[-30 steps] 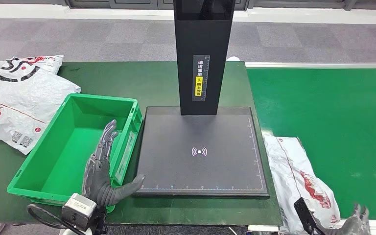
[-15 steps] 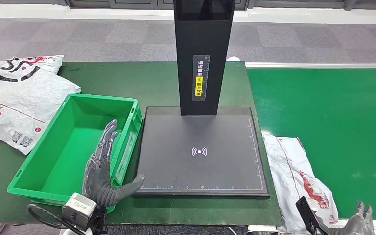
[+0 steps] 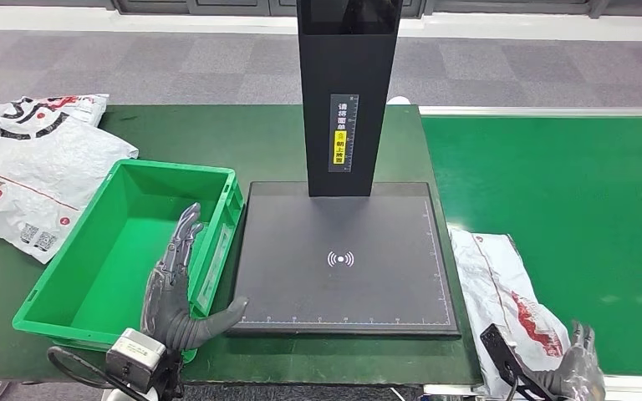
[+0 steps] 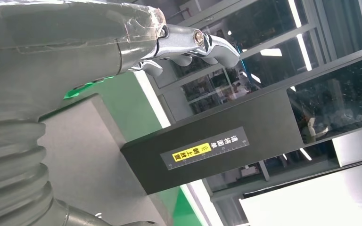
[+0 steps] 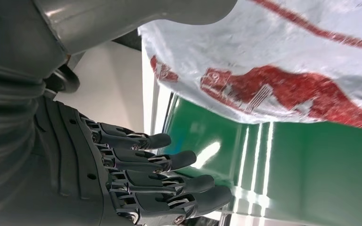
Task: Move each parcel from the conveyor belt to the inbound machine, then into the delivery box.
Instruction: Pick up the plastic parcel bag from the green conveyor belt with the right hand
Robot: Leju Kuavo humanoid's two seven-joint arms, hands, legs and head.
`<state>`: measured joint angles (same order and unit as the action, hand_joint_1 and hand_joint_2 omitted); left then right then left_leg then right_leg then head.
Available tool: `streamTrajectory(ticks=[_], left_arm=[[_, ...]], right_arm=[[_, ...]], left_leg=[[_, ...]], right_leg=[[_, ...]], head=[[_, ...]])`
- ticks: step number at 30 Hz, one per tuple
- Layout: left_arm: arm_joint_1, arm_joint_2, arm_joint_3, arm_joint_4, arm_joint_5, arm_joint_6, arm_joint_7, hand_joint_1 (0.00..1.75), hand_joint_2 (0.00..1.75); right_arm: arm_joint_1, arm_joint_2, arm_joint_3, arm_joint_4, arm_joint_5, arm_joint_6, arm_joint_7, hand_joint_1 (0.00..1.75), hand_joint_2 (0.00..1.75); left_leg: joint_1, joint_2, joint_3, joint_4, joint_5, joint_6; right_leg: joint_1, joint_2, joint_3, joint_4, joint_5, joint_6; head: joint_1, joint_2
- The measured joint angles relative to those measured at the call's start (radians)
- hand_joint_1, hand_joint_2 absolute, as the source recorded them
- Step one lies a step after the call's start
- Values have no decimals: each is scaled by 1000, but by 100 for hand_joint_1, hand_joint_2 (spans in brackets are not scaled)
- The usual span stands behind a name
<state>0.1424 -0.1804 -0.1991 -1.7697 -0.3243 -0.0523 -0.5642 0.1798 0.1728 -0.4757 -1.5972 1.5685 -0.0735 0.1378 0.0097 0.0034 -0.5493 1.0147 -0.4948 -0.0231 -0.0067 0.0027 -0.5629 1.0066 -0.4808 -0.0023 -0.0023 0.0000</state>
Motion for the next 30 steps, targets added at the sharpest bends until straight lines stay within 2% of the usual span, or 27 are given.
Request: streamTrajectory(ticks=[12,30], left_arm=[[-11,0,0,0,-5,-4,11,0,175],[-27,0,0,-8,-26,-11,42,0,175]], right_arm=[[-61,13,-37,107,-118,5,-95,0,175],[-98,16,-73,225,-91,21,-71,0,175]], left_leg=[[0,0,0,0,0,0],[0,0,0,0,0,0]], right_leg=[[0,0,0,0,0,0],[0,0,0,0,0,0]], head=[[0,0],[0,0]])
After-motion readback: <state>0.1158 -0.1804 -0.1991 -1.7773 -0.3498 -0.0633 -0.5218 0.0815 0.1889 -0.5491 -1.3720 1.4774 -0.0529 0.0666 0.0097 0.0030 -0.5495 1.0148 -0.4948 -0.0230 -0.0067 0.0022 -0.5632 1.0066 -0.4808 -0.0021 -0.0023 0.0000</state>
